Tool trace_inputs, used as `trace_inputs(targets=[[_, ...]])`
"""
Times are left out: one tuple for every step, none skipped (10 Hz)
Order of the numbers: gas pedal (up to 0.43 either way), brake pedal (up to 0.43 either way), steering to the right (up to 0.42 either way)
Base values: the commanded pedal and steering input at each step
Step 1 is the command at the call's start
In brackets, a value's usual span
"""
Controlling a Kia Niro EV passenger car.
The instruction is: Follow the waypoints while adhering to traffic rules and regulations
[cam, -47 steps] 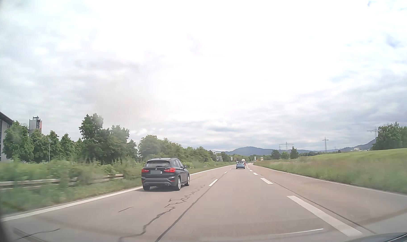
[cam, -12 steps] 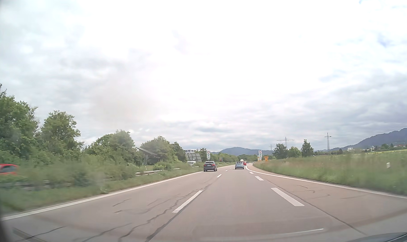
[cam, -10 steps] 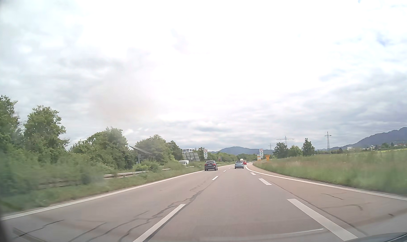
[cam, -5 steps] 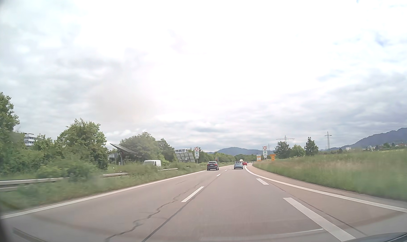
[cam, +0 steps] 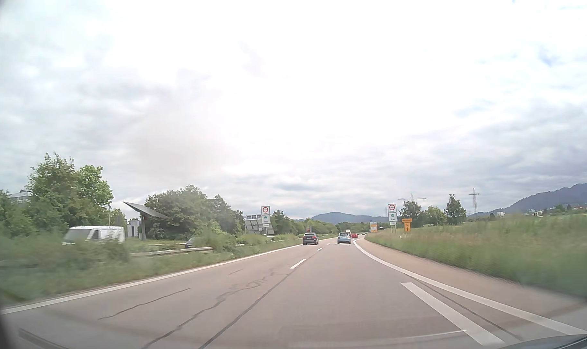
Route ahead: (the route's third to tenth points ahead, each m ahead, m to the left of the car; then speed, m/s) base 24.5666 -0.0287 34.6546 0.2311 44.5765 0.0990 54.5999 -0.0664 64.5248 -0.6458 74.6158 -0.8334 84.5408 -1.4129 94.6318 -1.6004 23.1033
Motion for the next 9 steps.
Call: trace_inputs(targets=[[0.177,0.0,0.003],[0.169,0.0,0.003],[0.169,0.0,0.003],[0.169,0.0,0.002],[0.157,0.0,0.003],[0.15,0.0,0.003],[0.138,0.0,0.003],[0.138,0.0,0.003],[0.13,0.0,0.003]])
